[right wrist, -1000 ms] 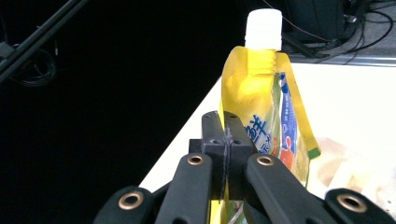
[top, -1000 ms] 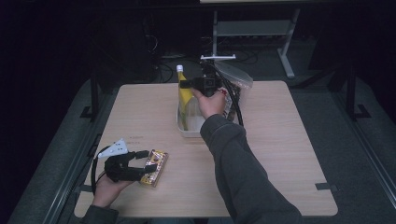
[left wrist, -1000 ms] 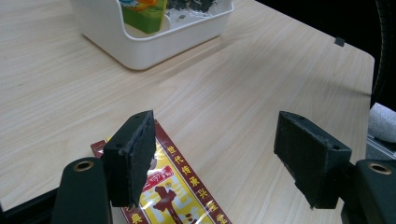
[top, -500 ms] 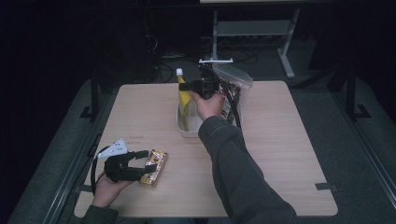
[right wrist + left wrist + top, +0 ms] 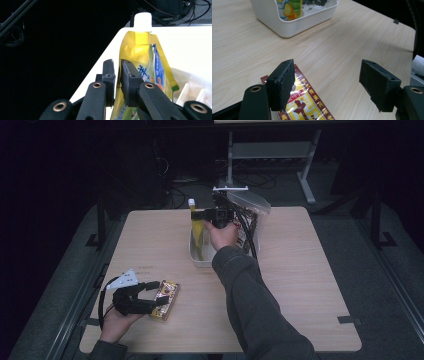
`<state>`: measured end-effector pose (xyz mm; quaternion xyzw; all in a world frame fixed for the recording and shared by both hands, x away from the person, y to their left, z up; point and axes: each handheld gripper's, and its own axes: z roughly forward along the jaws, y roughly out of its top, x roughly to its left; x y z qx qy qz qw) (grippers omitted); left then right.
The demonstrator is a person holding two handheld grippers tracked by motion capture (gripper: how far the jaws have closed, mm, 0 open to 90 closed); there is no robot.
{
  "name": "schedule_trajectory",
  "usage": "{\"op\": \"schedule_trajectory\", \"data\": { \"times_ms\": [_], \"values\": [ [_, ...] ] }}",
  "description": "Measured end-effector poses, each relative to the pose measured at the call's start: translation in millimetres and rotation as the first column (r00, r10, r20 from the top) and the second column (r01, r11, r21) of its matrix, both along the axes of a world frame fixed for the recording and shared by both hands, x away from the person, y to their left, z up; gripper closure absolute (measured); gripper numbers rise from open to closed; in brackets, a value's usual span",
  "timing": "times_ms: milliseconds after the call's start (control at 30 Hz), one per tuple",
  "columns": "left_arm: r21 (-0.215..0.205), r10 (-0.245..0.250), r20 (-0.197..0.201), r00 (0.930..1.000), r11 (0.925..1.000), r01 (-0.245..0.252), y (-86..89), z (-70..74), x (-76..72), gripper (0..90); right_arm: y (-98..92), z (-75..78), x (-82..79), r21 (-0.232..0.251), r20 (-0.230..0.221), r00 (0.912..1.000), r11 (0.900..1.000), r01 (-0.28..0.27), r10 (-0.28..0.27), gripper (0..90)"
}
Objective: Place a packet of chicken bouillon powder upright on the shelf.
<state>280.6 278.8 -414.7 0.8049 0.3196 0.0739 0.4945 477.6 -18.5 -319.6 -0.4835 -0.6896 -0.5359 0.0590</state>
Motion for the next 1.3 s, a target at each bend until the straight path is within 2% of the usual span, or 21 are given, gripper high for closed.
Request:
{"op": "schedule_trajectory", "data": {
  "times_ms": [167,467,667,867,1133,1200,1300],
  "values": [
    [0.008,0.005,-0.001,1.0,1.0,-0.005,-1.8,-1.9,0.3,27.5,-3.5,3.9,-3.6,-0.005,-0.008,0.9998,1.0,-0.018,0.018,74.8],
    [0.07,0.023,-0.006,0.9997,0.9973,-0.023,-7.1,-9.1,0.8,26.3,-13.7,10.8,-12.5,-0.021,-0.013,0.9984,0.998,-0.055,0.055,70.3],
    [0.093,0.048,-0.006,0.9988,0.9946,-0.047,-8.5,-11.4,0.3,24.0,-21.6,18.7,-21.1,-0.012,-0.001,0.9974,0.997,-0.072,0.072,68.6],
    [0.12,0.073,-0.01,0.9973,0.9903,-0.071,-8.2,-14.8,0.5,22.1,-30.8,18.0,-30.1,0.012,-0.015,0.9949,0.995,-0.099,0.099,65.5],
    [0.191,0.098,-0.028,0.9948,0.9775,-0.091,-13.1,-22.8,0.6,20.7,-37.4,16.0,-41.2,0.011,-0.022,0.9906,0.991,-0.135,0.135,61.5],
    [0.222,0.106,-0.026,0.994,0.9701,-0.098,-15.0,-24.9,0.9,20.5,-38.7,16.0,-43.8,0.01,-0.023,0.9901,0.99,-0.139,0.139,60.6],
    [0.237,0.124,-0.03,0.9919,0.9649,-0.113,-16.6,-27.4,1.6,19.8,-41.8,16.6,-48.8,0.014,-0.022,0.988,0.988,-0.153,0.153,58.0]
  ]
}}
